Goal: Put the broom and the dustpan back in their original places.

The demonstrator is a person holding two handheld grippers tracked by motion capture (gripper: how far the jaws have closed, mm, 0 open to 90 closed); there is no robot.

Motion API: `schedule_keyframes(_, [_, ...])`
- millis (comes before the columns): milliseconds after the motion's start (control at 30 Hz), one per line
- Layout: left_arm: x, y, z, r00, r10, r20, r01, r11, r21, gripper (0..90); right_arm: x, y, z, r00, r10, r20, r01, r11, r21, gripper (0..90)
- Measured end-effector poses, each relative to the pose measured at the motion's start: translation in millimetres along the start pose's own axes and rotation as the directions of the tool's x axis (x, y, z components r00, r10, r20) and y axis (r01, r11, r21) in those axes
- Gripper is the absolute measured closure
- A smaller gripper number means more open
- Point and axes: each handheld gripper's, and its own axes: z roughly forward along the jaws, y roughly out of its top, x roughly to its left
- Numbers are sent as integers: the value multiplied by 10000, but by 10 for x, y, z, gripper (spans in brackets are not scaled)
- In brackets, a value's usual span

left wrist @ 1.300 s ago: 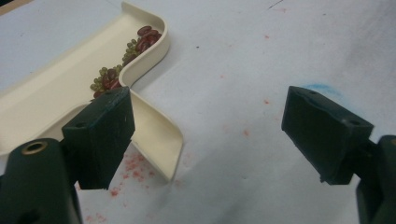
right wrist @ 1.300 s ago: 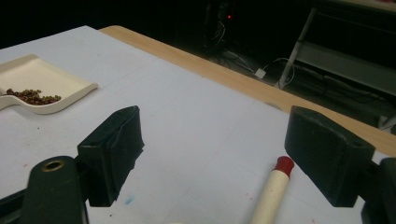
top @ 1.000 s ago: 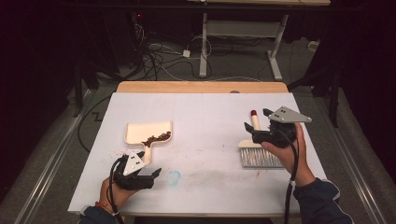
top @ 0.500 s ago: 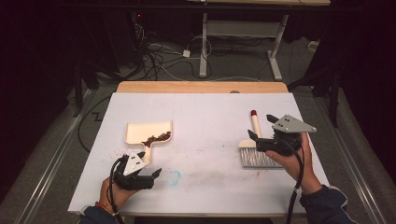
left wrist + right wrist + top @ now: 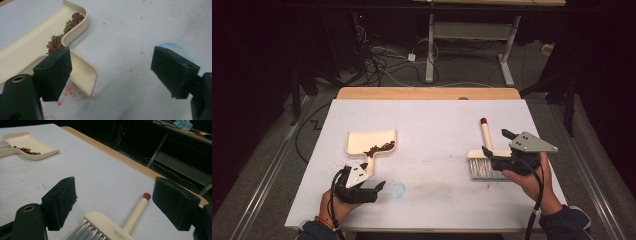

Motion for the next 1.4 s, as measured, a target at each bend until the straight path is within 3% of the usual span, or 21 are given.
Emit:
schedule_keyframes(267, [-8, -1, 10, 9999, 86, 64, -87, 9999, 66, 169, 56, -133, -41, 9989, -391, 247, 388, 9992, 112, 194])
schedule_keyframes(433, [-15, 4, 14, 9999, 124, 96, -124, 9999, 24, 169, 66, -237, -51, 9990, -428, 164, 425, 9989, 189, 194])
schedule_keyframes(867, [-44, 34, 34, 9991, 394, 129, -394, 9992, 38, 169, -24, -565, -89, 9999, -52, 100, 49, 9995, 316, 193])
schedule_keyframes(967, [-45, 41, 51, 9988, 457, 191, -459, 9989, 95, 169, -38, -651, -89, 9997, -211, 154, 203, 9987, 471, 193])
schedule_keyframes(1400, [-85, 62, 46, 9976, 646, 248, -645, 9979, -30, 169, 22, -1002, -155, 9999, 113, -103, -102, 9947, 1027, 186])
